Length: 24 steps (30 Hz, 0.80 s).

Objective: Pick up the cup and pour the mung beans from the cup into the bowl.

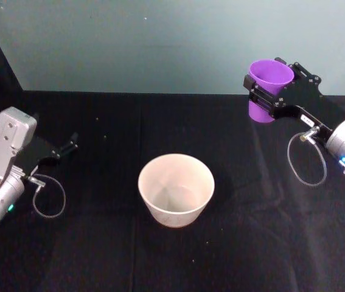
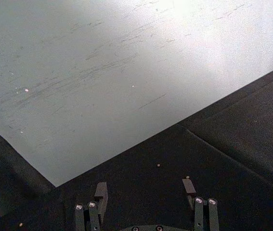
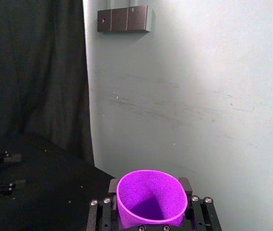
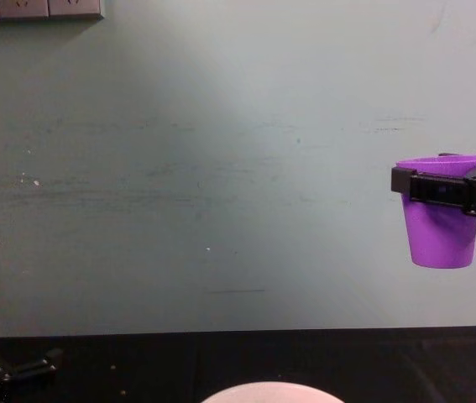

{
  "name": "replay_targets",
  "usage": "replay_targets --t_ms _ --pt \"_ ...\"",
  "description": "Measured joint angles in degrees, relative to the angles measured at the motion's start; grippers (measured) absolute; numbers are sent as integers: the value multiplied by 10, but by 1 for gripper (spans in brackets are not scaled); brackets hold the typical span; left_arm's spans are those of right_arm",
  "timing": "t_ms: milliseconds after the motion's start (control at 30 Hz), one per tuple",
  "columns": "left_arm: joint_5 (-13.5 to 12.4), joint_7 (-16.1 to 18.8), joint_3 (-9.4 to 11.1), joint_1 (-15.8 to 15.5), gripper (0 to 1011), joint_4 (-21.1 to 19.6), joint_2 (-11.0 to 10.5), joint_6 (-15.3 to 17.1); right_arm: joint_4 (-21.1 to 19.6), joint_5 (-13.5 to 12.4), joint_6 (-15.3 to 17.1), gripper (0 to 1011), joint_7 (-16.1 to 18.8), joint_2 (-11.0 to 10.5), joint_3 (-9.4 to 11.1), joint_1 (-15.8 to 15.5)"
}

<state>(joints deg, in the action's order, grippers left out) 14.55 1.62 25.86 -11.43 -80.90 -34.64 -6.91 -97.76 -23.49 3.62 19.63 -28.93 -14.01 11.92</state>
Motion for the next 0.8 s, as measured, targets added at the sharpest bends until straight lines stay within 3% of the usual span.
replay_targets --t_ms 800 --pt "0 0 0 0 1011 0 0 0 0 1 -2 756 0 0 0 0"
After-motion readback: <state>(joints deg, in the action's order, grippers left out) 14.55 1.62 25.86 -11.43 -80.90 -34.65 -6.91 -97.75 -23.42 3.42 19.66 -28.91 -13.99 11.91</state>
